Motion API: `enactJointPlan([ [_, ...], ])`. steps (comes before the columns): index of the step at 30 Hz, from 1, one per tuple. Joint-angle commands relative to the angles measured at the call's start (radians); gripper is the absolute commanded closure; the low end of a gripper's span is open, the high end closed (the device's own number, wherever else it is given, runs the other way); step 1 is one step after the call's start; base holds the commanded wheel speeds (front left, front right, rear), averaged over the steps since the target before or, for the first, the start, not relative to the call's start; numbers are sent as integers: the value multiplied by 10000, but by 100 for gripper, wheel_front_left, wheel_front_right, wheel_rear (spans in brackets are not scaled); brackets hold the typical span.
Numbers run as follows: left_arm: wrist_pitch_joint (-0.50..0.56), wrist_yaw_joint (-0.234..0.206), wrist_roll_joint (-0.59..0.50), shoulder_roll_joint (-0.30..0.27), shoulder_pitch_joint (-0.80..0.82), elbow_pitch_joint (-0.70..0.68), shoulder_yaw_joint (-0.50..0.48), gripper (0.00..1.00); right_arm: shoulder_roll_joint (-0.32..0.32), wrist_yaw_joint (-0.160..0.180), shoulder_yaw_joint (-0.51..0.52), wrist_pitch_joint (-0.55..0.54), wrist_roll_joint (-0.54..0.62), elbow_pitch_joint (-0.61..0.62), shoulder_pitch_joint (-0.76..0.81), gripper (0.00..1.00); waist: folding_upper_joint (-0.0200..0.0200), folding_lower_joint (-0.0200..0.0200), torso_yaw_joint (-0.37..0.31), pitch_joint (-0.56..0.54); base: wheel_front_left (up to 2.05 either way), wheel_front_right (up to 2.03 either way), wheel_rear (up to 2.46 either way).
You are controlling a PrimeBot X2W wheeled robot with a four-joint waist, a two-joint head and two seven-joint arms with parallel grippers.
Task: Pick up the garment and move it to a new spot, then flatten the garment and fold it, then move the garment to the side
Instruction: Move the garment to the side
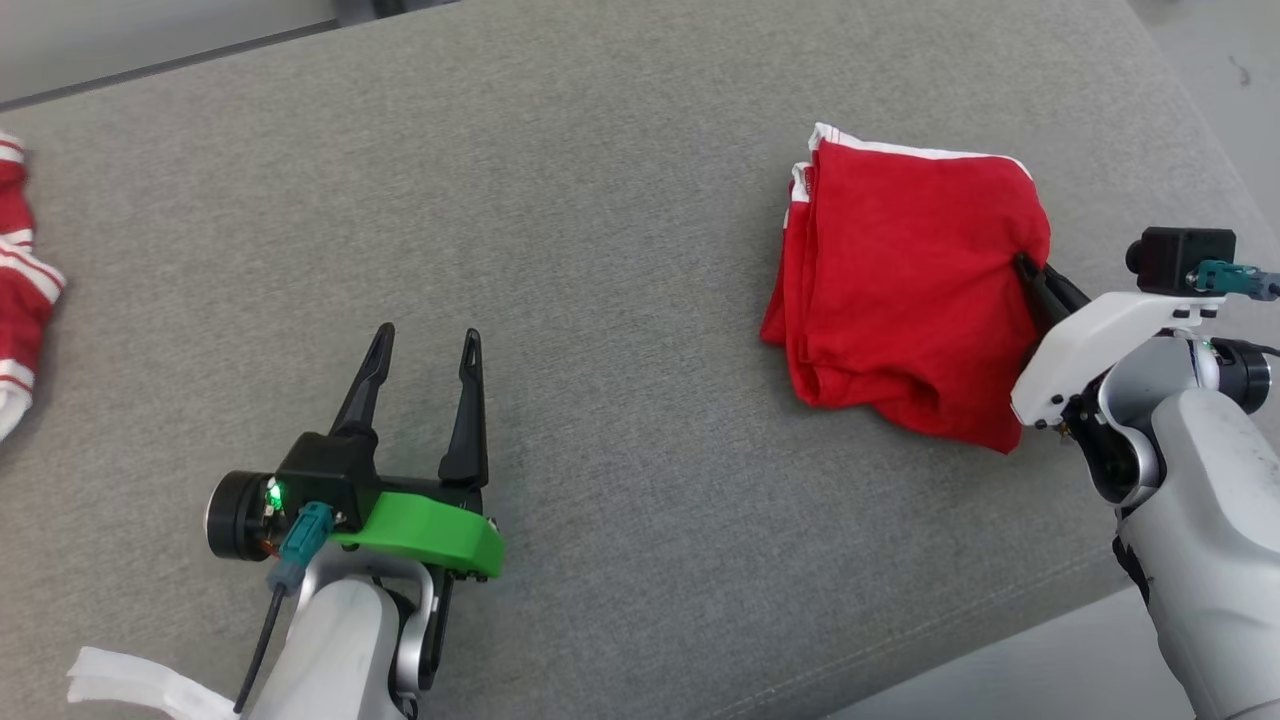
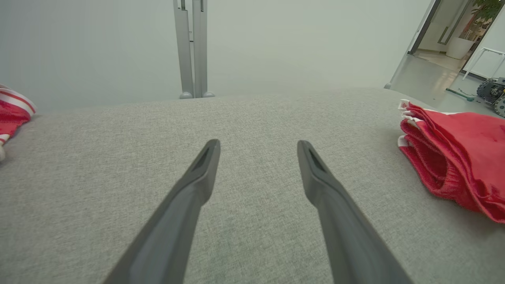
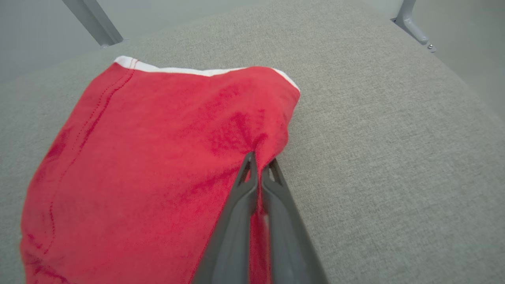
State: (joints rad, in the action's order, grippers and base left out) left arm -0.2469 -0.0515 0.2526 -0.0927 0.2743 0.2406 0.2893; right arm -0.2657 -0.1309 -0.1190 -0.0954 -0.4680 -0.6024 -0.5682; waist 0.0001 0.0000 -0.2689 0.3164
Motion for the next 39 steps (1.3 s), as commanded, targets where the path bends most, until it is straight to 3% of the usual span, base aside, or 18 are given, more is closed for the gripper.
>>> enactJointPlan([
  [1,49,25,-46,-120,157,-42,2,0,56,2,-41,134,69,-103,-242,100,-1,0,-820,614,0,0,0],
  [12,22,-168,82,-159,-27,-362,19,0,-373,2,-247,616,340,-1042,-1177,100,-1,0,198,542,0,0,0],
  [28,63,-387,79,-361,-122,-979,-28,0,-2577,3,1105,726,2284,-3661,-3834,100,-1,0,1601,1106,0,0,0],
  [33,84,-464,74,-412,-104,-1151,19,0,-3132,3,1506,1089,3594,-4453,-4370,100,-1,0,1872,1312,0,0,0],
  [34,82,-469,78,-417,-98,-1159,27,0,-3189,5,1603,1240,3808,-4519,-4431,65,-1,0,1891,1331,0,0,0],
  [35,81,-476,81,-414,-92,-1163,38,0,-3184,6,1721,1393,3993,-4582,-4460,22,-1,0,1908,1342,0,0,0],
  [36,81,-474,88,-407,-82,-1164,49,0,-3163,6,1957,1625,4225,-4655,-4499,0,-1,0,1922,1352,0,0,0],
  [39,73,-505,129,-373,-51,-1120,81,0,-2895,6,2431,2111,4889,-4814,-4547,0,-1,0,1934,1312,0,0,0],
])
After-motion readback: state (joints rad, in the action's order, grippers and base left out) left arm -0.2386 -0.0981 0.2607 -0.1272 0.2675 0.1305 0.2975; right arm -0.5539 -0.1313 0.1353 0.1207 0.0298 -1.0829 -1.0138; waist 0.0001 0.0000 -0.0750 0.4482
